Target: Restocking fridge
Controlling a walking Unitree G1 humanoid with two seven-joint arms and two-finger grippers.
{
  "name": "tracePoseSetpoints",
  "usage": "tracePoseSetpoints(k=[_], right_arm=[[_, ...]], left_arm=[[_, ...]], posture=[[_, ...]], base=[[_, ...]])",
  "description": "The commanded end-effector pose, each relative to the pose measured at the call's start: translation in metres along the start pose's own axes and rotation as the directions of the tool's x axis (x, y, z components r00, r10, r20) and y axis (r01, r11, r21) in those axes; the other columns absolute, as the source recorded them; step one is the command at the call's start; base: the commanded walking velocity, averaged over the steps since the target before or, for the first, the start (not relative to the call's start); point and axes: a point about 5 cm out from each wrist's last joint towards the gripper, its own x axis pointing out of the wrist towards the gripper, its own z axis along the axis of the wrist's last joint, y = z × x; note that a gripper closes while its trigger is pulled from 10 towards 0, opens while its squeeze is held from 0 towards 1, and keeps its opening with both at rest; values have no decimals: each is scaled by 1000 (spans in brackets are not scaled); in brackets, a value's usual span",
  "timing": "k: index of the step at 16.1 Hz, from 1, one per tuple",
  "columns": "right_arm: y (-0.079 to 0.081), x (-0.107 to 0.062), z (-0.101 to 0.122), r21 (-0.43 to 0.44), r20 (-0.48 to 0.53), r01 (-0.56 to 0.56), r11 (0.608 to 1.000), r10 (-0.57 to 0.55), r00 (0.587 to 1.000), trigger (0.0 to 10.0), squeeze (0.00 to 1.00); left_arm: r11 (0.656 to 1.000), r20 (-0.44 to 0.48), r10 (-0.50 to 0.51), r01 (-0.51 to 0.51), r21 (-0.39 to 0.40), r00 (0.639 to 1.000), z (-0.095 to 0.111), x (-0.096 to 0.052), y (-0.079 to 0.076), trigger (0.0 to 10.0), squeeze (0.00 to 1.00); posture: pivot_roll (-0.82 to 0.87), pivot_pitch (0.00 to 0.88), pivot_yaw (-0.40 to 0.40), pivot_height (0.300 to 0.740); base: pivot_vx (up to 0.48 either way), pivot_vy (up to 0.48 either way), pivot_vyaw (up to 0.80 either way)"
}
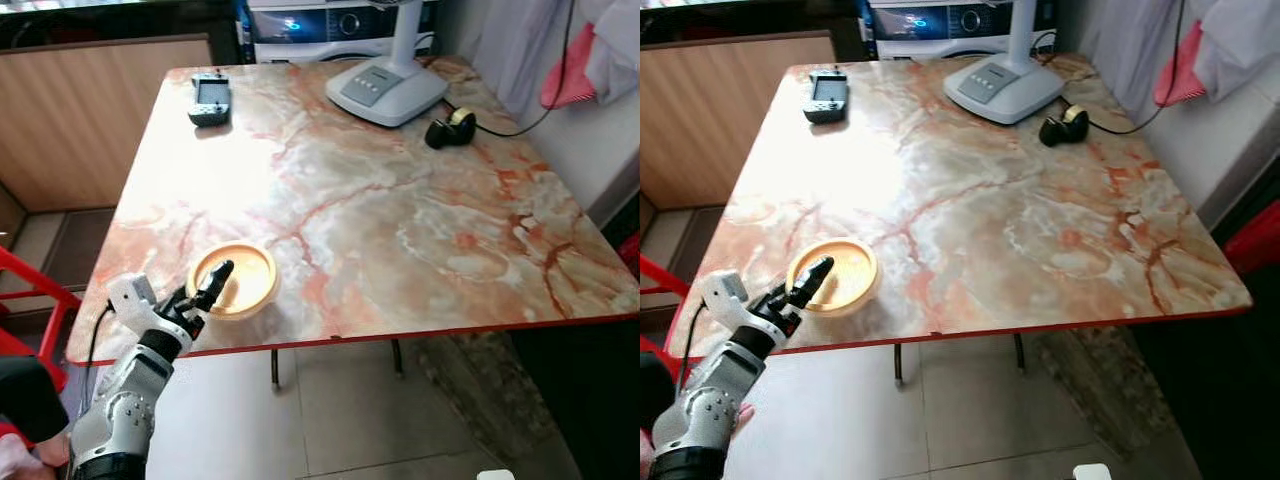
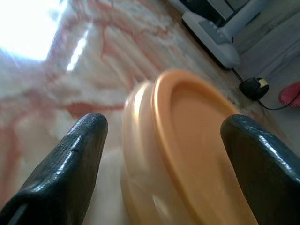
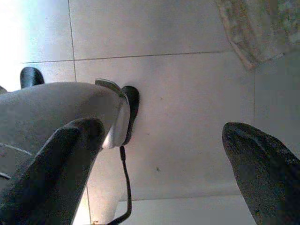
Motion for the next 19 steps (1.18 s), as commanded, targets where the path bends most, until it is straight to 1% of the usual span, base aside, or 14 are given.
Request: tracePoseSetpoints(k=[1,5,6,7,8,16,19], right_arm=[[-2,-2,-5,4,-16,8,1000,-7,1000,10000,0],[-2,-2,-6,4,-16,7,1000,-7,1000,10000,0],[-2,-2,-6,3,-17,7,1000,-7,1000,10000,0],[-2,-2,-6,3,-18,6,1000,-6,1000,10000,0],[-2,-2,-6,2,-19,5,1000,-5,1000,10000,0],[-3,-2,-6,-5,-20,3,1000,-3,1000,10000,0],[-3,-2,-6,-20,-24,1,1000,-1,1000,10000,0]], left_arm=[[1000,7,-17,17,-12,1000,0,3,-1,10000,0],[999,0,-34,34,-21,999,-5,6,-3,10000,0],[999,0,-31,31,-20,1000,-6,7,-3,4667,0],[999,0,-31,31,-22,1000,-6,7,-3,2157,0],[999,2,-31,31,-23,1000,-5,7,-4,0,0],[999,8,-25,26,-22,1000,-9,8,-6,0,0],[999,25,-23,24,-30,999,-6,10,-7,0,0]], posture=[[-32,132,-24,740],[-34,133,-25,740],[-34,134,-24,740],[-35,135,-24,740],[-35,138,-25,740],[-40,134,-34,740],[-40,136,-38,740]], base=[[0,0,0],[0,0,0],[0,0,0],[0,0,0],[0,0,0],[0,0,0],[0,0,0]])
